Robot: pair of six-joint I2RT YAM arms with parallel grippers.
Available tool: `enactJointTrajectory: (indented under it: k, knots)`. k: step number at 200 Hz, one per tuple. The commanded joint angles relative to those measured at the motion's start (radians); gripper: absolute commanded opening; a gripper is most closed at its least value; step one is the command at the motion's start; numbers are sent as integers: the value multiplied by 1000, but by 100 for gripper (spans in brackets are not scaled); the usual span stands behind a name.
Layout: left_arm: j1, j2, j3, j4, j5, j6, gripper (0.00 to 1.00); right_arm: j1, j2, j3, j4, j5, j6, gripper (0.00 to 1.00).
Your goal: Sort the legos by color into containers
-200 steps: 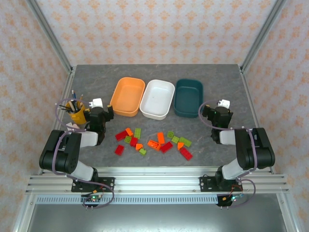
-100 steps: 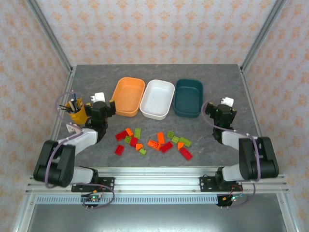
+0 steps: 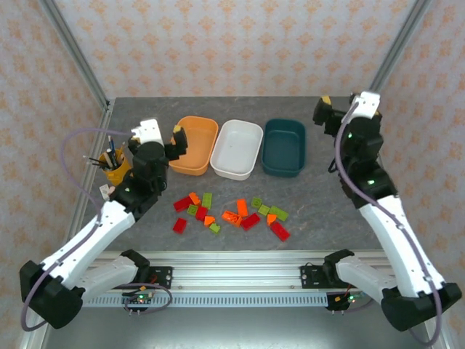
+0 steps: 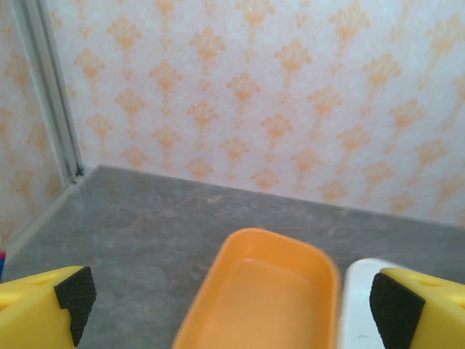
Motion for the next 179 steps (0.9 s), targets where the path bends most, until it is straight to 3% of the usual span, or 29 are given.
enactJointTrajectory:
  k: [1, 7, 14, 26, 41, 67, 107, 145, 179]
  knots:
    - [15, -9, 277, -581, -98, -499, 100, 14, 52, 183, -566, 20, 170, 100]
    - [16, 3, 335, -718, -120, -577, 100, 13, 55, 183, -629, 8, 269, 100]
    - [25, 8, 350, -754, -109, -601, 100, 11, 47, 173, -685, -57, 307, 100]
    - [71, 2, 340, -713, 88, -540, 100, 11, 10, 124, -672, -228, 247, 99]
    - [75, 17, 351, -709, 240, -505, 100, 16, -30, 94, -693, -264, 301, 99]
    - [29, 50, 375, -833, 306, -468, 100, 65, -37, 88, -817, -291, 344, 100]
    - [-44, 24, 310, -892, 408, -401, 100, 226, -8, 6, -971, -296, 389, 88]
    - [-167, 18, 235, -897, 475, -371, 100, 437, 69, -115, -961, -330, 433, 85]
    - [-283, 1, 145, -852, 490, -410, 99, 508, 196, -186, -940, -338, 456, 84]
